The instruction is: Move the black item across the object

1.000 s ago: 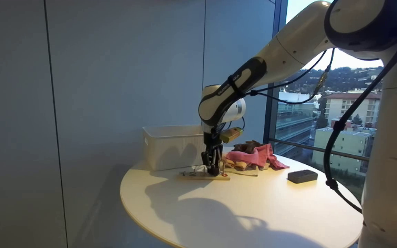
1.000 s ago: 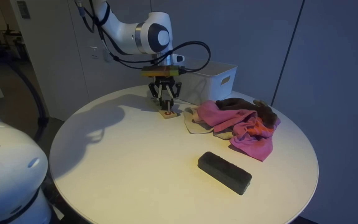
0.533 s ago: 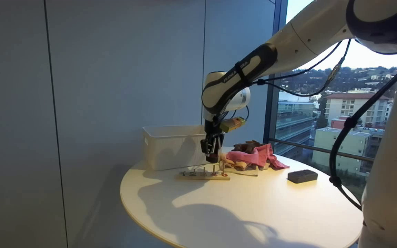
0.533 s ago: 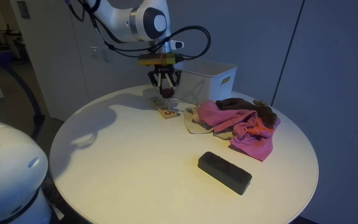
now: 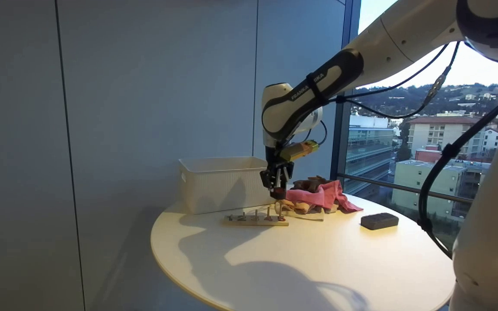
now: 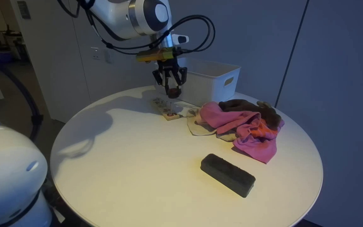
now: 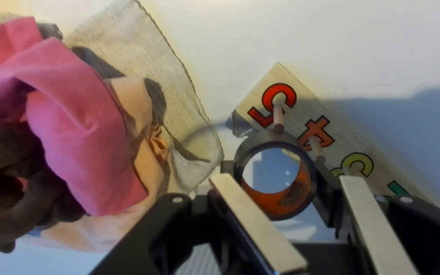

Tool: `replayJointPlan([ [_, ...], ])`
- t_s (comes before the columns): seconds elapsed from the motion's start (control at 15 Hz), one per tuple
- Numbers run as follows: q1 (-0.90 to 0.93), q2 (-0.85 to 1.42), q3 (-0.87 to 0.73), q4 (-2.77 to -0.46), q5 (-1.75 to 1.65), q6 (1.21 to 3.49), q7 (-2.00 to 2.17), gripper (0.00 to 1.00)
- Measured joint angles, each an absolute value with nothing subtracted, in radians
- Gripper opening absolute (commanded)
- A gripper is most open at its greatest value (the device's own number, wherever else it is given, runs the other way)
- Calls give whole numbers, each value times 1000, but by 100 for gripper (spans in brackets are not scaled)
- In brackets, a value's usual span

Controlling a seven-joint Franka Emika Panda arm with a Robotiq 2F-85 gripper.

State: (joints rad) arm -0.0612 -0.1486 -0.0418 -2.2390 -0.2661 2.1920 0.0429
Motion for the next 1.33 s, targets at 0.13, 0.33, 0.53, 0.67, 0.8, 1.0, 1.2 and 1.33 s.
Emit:
replayJointPlan([
  [0.13, -68, -155, -42, -2265, -270, 2186, 62, 26],
  [0.33, -68, -155, -42, -2303, -270, 2200, 63, 26],
  [0.53, -67, -155, -41, -2337, -270, 2251, 63, 77],
  [0.67, -67, -155, -41, -2351, -270, 2275, 63, 90],
  [0.8, -67, -155, -41, -2359, -270, 2287, 63, 100],
  [1.0, -67, -157, -41, -2364, -270, 2303, 63, 100],
  [1.2, -67, -190, -41, -2365, -259, 2305, 83, 100],
  [1.33, -67, -239, -40, -2368, -235, 2298, 111, 100],
])
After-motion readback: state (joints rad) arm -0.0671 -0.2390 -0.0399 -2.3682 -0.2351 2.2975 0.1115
